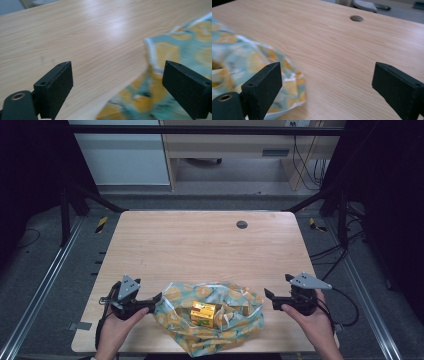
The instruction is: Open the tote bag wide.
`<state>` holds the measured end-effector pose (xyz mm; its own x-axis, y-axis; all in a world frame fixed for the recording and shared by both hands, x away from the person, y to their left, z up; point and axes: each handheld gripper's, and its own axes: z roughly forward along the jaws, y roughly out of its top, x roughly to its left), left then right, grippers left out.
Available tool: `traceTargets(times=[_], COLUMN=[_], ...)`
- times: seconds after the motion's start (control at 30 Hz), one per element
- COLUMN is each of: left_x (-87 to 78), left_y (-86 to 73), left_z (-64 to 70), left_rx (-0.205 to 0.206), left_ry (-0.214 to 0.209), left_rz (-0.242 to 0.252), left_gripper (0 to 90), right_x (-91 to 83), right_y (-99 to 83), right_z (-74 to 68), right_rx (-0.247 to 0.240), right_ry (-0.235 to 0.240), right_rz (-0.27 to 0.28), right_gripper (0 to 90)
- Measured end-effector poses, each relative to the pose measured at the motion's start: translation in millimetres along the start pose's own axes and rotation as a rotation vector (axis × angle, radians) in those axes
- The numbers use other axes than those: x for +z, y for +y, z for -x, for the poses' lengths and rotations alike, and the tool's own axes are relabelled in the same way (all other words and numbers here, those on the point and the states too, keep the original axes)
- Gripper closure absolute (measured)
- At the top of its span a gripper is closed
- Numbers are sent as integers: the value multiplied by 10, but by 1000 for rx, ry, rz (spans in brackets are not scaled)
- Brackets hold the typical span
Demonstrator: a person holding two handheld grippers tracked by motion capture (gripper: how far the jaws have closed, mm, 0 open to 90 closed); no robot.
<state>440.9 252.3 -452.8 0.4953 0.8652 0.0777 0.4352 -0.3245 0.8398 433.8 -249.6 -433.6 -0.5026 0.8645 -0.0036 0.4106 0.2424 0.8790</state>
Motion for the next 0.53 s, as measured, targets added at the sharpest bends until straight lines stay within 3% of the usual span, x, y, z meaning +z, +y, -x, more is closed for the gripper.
traceTargets(times=[0.17, 0.33, 0.43, 0.53], left_x=[86, 148, 129, 122], left_y=[-46, -95, -111, -102], left_z=[-244, -439, -462, -429], left_rx=[-53, -91, -111, -93], left_ry=[71, 121, 118, 114], left_rz=[-34, -74, -79, -79], left_gripper=[97, 100, 107, 109], right_x=[200, 293, 271, 223], right_y=[-86, -223, -313, -354], right_z=[155, 250, 256, 268], right_rx=[61, 81, 95, 96], right_ry=[-87, -153, -162, -172], right_rz=[-51, -120, -149, -161], right_gripper=[82, 113, 116, 115])
